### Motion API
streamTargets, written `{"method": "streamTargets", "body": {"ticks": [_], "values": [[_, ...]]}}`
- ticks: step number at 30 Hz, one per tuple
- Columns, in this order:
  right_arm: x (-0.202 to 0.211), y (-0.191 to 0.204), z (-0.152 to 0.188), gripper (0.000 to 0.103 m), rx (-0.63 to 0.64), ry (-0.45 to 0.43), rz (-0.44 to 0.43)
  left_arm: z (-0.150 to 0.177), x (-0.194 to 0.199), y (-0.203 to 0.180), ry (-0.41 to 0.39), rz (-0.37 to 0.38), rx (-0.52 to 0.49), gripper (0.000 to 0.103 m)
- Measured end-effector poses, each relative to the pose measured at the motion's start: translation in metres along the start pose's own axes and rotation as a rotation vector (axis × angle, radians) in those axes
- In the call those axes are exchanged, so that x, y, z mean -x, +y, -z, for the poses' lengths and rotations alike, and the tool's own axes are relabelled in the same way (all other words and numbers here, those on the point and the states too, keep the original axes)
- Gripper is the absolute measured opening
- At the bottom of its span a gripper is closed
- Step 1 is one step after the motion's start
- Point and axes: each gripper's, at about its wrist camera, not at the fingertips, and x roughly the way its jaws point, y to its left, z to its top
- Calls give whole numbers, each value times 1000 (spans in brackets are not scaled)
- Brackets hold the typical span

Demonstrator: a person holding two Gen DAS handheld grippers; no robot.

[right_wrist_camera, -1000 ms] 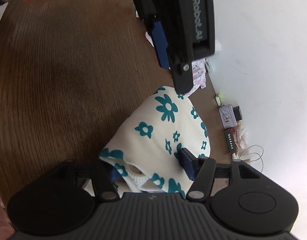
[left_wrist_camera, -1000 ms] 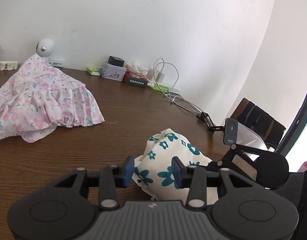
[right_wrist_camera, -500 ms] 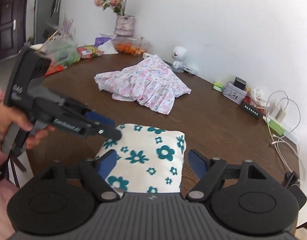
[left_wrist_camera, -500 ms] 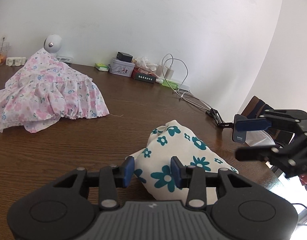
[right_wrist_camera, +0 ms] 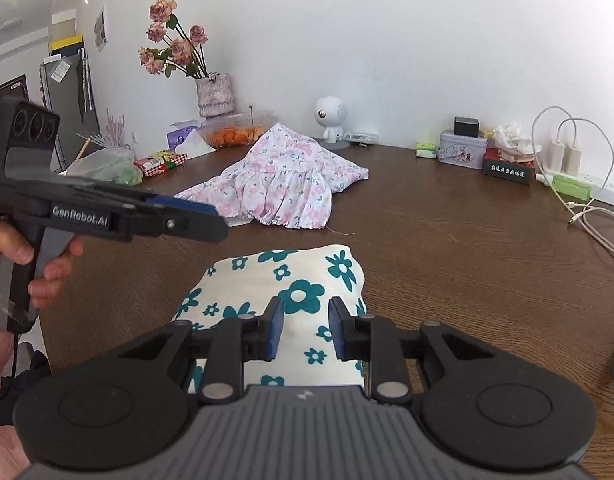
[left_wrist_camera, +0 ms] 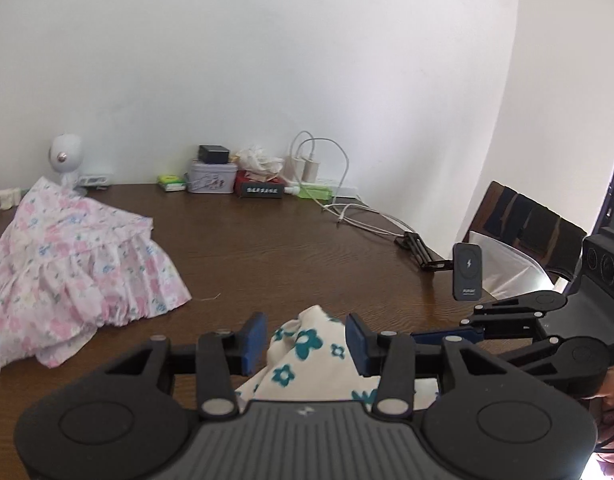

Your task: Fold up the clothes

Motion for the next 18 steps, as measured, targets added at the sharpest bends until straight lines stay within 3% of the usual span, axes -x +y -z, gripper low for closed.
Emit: {"method": "streamTargets", "body": {"ticks": [3,4,5,6,11,18], "values": [[1,6,6,24,20,7,22,-15,-39,-16,72,57,-70,36],[-2,7,9,23,24,18,31,-16,-51,-19,106,79,-88,29],[-6,6,12,23,21,31,36,-17,-64,-23,140,100,-106,11],[-9,6,15,23,14,40,39,-16,-74,-25,170,97,-125,7],[-18,3,26,23,-6,48,49,7,-111,-18,272,59,-170,6],[-19,-1,33,23,-30,29,40,14,-115,-7,246,74,-117,4]]}}
